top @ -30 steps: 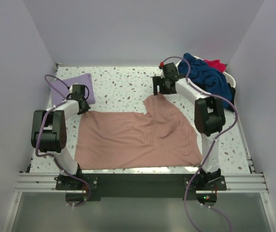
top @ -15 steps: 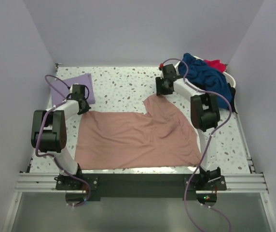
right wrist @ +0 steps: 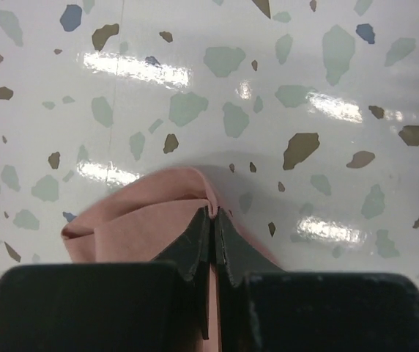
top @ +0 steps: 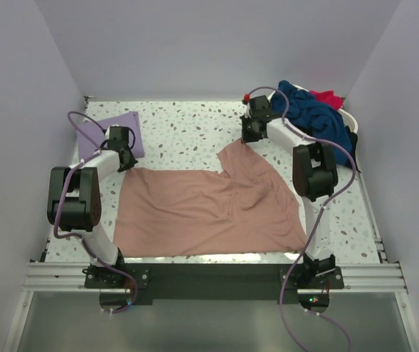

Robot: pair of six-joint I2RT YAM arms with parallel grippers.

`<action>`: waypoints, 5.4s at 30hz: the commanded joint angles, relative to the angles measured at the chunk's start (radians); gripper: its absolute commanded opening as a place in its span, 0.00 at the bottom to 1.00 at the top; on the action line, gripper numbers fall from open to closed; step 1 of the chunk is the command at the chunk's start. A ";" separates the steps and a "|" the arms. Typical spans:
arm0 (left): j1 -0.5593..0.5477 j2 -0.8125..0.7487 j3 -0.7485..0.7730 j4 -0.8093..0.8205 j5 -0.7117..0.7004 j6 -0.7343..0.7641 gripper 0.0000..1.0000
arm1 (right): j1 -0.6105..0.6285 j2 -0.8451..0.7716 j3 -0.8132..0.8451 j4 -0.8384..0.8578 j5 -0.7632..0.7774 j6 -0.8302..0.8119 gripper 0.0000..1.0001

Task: Fold and stack the t-shirts
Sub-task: Fold the tshirt

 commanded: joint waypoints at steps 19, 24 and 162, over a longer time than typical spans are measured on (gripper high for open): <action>0.007 -0.191 -0.053 0.004 -0.082 -0.013 0.00 | -0.019 -0.719 -0.458 -0.016 -0.037 -0.048 0.00; 0.007 -0.223 -0.106 0.007 -0.086 -0.020 0.00 | -0.015 -0.867 -0.561 -0.065 -0.023 -0.048 0.00; -0.065 -0.355 -0.493 0.260 0.070 -0.089 1.00 | 0.649 -1.169 -1.141 -0.139 0.138 0.627 0.24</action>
